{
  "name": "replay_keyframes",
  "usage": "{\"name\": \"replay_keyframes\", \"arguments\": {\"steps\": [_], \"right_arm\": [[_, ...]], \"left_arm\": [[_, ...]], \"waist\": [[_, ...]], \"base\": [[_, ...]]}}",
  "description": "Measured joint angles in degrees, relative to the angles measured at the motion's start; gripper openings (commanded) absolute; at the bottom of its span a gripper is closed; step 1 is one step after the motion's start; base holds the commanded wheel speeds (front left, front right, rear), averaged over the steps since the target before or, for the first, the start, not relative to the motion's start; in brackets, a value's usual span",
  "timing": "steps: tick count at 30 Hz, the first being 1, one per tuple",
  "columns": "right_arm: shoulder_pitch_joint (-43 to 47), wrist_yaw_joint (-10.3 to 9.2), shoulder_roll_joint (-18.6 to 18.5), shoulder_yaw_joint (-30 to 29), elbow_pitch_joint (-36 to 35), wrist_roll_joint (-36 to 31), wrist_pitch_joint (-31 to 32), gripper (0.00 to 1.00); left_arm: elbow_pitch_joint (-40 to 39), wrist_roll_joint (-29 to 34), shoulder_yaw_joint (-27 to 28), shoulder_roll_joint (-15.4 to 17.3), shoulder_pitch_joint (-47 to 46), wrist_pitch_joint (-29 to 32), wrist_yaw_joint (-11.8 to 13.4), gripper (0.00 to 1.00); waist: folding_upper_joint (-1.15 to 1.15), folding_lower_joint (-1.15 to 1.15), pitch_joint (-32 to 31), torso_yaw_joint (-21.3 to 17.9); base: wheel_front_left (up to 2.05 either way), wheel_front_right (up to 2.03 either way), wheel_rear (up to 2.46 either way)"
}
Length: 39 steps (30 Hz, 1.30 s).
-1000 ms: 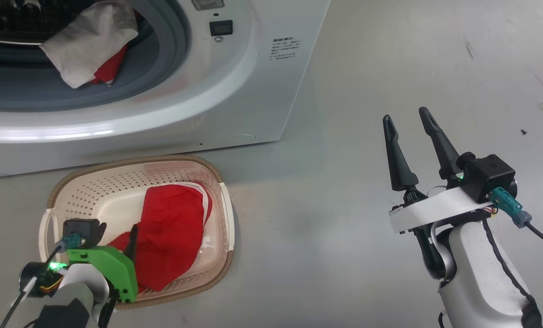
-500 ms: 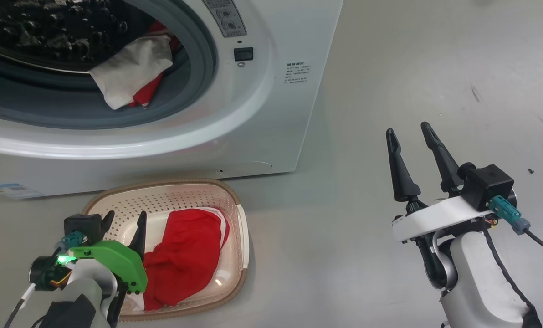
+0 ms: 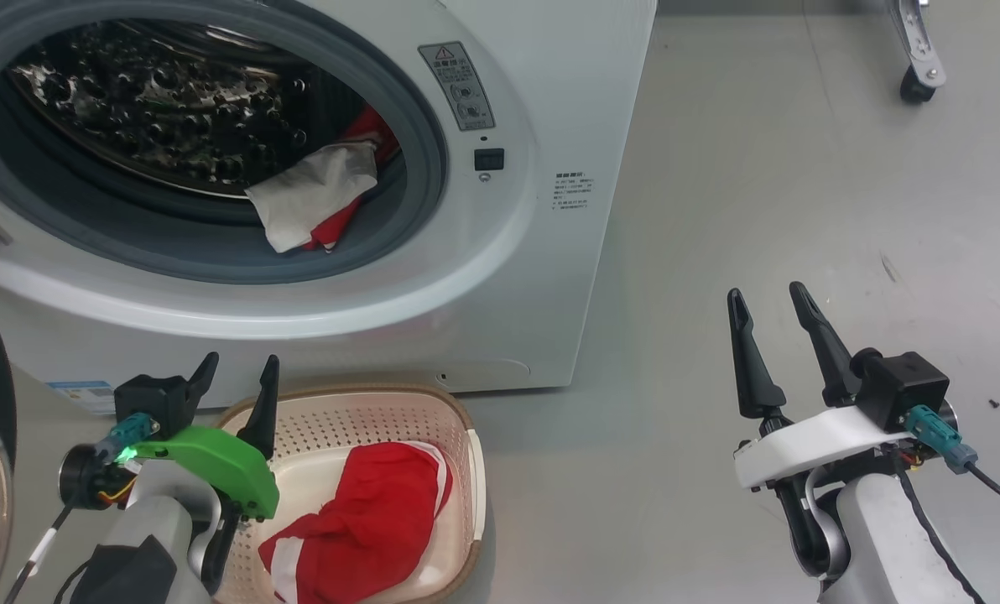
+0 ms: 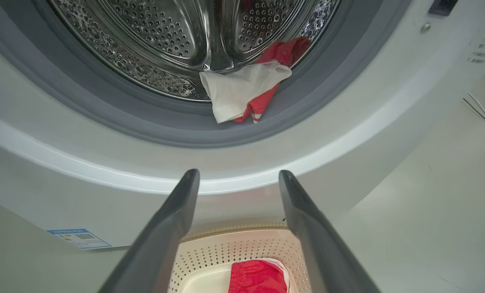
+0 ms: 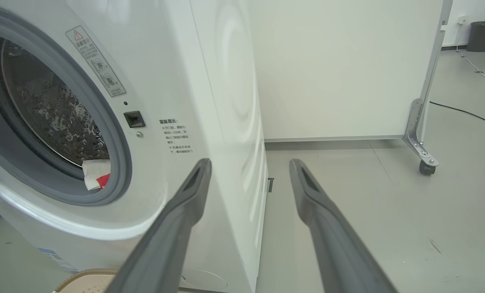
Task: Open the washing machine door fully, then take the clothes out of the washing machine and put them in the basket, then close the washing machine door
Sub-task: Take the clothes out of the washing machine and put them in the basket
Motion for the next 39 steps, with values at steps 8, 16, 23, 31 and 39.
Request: {"name": "replay_keyframes", "arguments": {"steps": [8,16,23,31,39], "right_arm": [[2.5,0.00,0.0,0.2,0.4,0.5,0.0,1.00],[5.1,0.02,0.1,0.7,0.4,0.6,0.0,1.00],[5.8,0.02,0.1,0.8,-0.1,0.6,0.0,1.00],[6.7,0.03,0.1,0.9,-0.6,0.6,0.0,1.00],[6.7,0.04,0.1,0.9,-1.1,0.6,0.0,1.00]], "left_arm": [[-6.2,0.1,2.1,1.0,4.5,0.0,0.0,1.00],[-13.3,0.1,5.8,1.1,9.8,0.0,0.0,1.00],[-18.3,1.6,6.1,0.9,13.7,0.0,0.8,1.00],[-22.4,1.9,7.0,0.0,17.1,0.0,1.4,1.00],[-25.6,2.4,7.5,-0.2,19.3,0.0,1.9,1.00]], "waist": [[0.00,0.00,-4.5,1.4],[0.00,0.00,-8.2,1.9],[0.00,0.00,-9.2,1.8],[0.00,0.00,-9.5,1.7],[0.00,0.00,-9.4,1.4]], "base": [[0.00,0.00,0.00],[0.00,0.00,0.00],[0.00,0.00,0.00],[0.00,0.00,0.00],[0.00,0.00,0.00]]}}
